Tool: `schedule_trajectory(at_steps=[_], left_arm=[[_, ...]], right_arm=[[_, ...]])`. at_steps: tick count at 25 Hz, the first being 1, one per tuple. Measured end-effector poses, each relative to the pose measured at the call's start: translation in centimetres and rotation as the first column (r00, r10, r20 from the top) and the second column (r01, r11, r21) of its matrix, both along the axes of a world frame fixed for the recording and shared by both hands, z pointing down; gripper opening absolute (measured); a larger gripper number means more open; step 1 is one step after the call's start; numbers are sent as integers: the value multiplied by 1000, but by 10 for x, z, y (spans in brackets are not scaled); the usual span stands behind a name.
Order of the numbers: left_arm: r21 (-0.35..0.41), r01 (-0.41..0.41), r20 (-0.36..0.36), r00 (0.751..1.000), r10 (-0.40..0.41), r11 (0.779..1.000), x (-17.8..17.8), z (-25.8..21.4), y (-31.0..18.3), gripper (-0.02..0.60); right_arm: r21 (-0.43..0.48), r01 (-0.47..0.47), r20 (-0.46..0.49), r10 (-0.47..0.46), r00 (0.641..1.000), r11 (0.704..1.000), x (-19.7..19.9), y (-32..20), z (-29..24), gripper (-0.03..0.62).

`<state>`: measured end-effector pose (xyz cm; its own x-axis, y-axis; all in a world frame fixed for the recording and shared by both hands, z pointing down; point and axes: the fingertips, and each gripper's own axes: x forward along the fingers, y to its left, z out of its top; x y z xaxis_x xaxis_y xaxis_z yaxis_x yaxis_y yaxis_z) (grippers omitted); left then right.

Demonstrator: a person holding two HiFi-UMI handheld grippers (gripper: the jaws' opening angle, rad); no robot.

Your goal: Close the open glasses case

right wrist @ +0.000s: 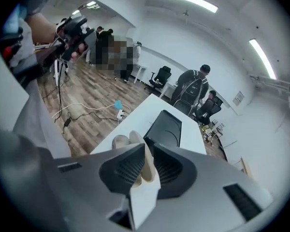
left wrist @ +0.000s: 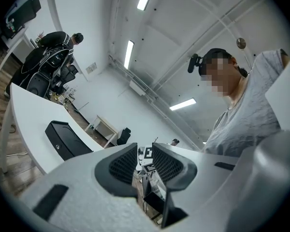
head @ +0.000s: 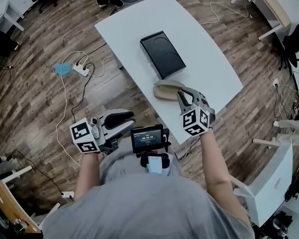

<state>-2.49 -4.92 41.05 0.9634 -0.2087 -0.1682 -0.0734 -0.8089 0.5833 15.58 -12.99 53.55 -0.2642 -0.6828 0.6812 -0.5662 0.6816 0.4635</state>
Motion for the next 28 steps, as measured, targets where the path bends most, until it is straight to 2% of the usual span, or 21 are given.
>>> schedule_trajectory(at_steps=[3, 6, 9, 20, 28], left_arm=[[-4, -4, -5, 1000, 4, 1000, 3, 2, -2, 87], [-4, -12, -13, 1000, 11, 1000, 1, 3, -4, 87], [-6, -8, -22, 1000, 8, 1000, -6, 4, -6, 87], [-25, 17, -20, 1000, -17, 1000, -11, 6, -5, 87], [-24, 16, -16, 1000, -16, 1000, -14, 8, 0, 87]], right_arm=[[-6, 36, -126, -36, 991, 999, 4, -8, 23, 37], [-30, 84, -251, -89, 964, 996, 3, -15, 46, 37], [-80, 109, -320, -129, 938, 991, 0, -21, 66, 37], [-140, 114, -394, -161, 905, 984, 12, -29, 91, 37], [-118, 129, -431, -168, 886, 985, 12, -20, 91, 35]])
